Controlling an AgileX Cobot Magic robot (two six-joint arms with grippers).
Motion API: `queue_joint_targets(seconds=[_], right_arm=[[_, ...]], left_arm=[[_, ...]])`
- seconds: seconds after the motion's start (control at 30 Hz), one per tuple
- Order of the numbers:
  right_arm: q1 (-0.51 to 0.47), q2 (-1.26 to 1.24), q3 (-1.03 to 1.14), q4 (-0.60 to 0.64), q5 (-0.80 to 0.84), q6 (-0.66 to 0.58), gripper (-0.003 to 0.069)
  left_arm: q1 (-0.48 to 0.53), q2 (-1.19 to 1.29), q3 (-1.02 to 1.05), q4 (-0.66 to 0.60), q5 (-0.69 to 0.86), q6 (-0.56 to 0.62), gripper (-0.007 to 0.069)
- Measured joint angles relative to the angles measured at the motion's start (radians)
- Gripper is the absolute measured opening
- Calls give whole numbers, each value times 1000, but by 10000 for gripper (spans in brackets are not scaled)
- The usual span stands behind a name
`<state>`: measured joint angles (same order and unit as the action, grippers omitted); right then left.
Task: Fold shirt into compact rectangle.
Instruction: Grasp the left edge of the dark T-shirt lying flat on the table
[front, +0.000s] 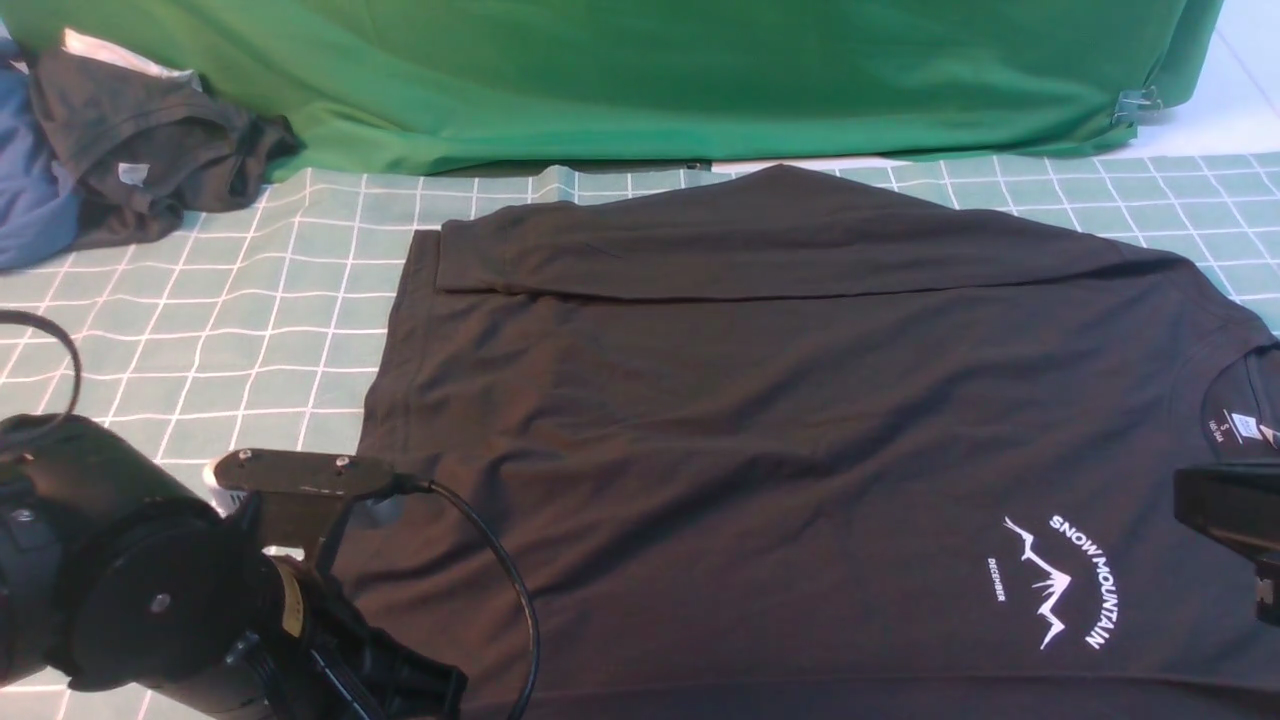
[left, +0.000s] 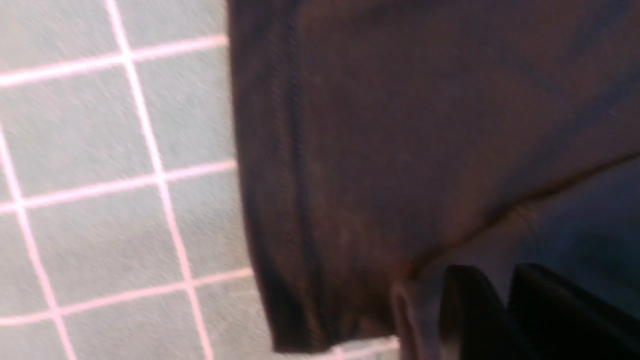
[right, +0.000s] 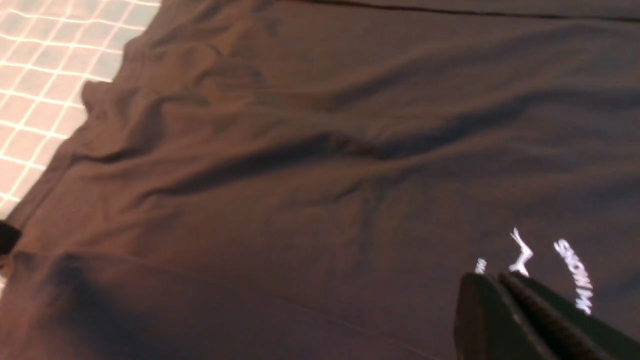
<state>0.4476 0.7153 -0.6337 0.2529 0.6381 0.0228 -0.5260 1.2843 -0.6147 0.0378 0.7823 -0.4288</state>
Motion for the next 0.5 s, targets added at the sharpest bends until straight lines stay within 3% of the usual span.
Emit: queue_joint_targets(seconds=[0.33, 0.5], right_arm=[[11, 0, -2, -1, -36, -1, 36], [11, 0, -2, -1, -36, -1, 38]], left_arm=[[0, 147, 0, 10, -28, -12, 497], [0, 188, 0, -29, -43, -13, 552]])
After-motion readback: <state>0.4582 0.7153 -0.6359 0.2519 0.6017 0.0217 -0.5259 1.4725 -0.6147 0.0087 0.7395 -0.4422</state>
